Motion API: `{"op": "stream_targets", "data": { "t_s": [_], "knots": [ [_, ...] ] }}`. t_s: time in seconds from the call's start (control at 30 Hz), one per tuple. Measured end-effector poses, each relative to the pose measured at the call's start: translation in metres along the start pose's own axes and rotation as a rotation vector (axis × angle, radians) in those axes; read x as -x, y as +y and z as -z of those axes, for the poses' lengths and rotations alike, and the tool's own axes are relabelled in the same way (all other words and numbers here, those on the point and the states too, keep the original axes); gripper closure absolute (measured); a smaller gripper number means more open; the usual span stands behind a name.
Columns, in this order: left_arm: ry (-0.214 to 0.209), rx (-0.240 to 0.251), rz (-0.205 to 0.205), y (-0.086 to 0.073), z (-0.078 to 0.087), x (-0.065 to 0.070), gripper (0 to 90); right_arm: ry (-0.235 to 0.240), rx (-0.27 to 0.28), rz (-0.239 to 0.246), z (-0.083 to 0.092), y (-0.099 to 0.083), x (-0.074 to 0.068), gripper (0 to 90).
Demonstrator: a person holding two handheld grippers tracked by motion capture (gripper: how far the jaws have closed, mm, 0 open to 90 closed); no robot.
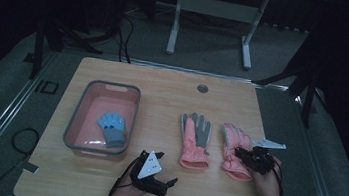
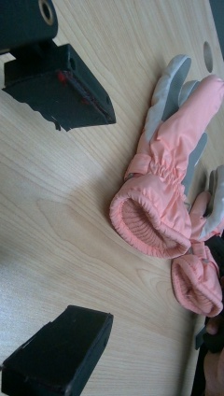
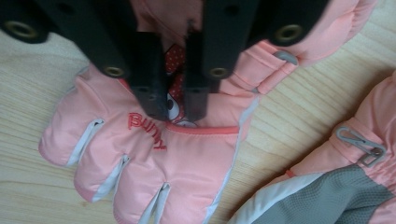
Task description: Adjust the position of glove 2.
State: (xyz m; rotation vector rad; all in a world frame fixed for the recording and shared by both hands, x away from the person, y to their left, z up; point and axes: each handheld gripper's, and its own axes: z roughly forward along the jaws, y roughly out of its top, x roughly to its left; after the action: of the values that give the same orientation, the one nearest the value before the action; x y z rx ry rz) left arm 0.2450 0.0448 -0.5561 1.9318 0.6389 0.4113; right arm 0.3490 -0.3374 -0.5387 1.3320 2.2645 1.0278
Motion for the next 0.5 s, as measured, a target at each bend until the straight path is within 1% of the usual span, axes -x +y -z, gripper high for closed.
{"op": "stream_targets", "data": {
  "t_s": [0.1,0.2,0.27,0.33,0.37,0.43,0.5],
  "knots": [
    [-0.001,0.002,0.002,0.0,0.0,0.0,6.2,-0.014,0.018,-0.023,0.002,-0.001,-0.002,87.3],
    [0.003,0.003,0.005,0.0,0.001,-0.001,6.2,-0.027,0.039,-0.055,0.011,0.001,-0.003,89.1],
    [0.003,0.004,0.007,0.001,0.001,-0.002,6.2,-0.054,0.049,-0.061,0.021,0.005,-0.005,89.3],
    [0.005,0.005,0.009,0.0,0.001,-0.002,6.2,-0.09,0.069,-0.054,0.032,0.01,-0.008,89.4],
    [0.006,0.005,0.012,0.001,0.001,-0.002,6.1,-0.096,0.079,-0.058,0.039,0.013,-0.009,89.4],
    [0.008,0.007,0.014,0.001,0.001,-0.002,6.1,-0.101,0.109,-0.08,0.052,0.022,-0.011,89.4],
    [0.01,0.009,0.015,0.001,0.001,-0.002,6.2,-0.111,0.127,-0.077,0.065,0.032,-0.016,89.3]
  ]
}}
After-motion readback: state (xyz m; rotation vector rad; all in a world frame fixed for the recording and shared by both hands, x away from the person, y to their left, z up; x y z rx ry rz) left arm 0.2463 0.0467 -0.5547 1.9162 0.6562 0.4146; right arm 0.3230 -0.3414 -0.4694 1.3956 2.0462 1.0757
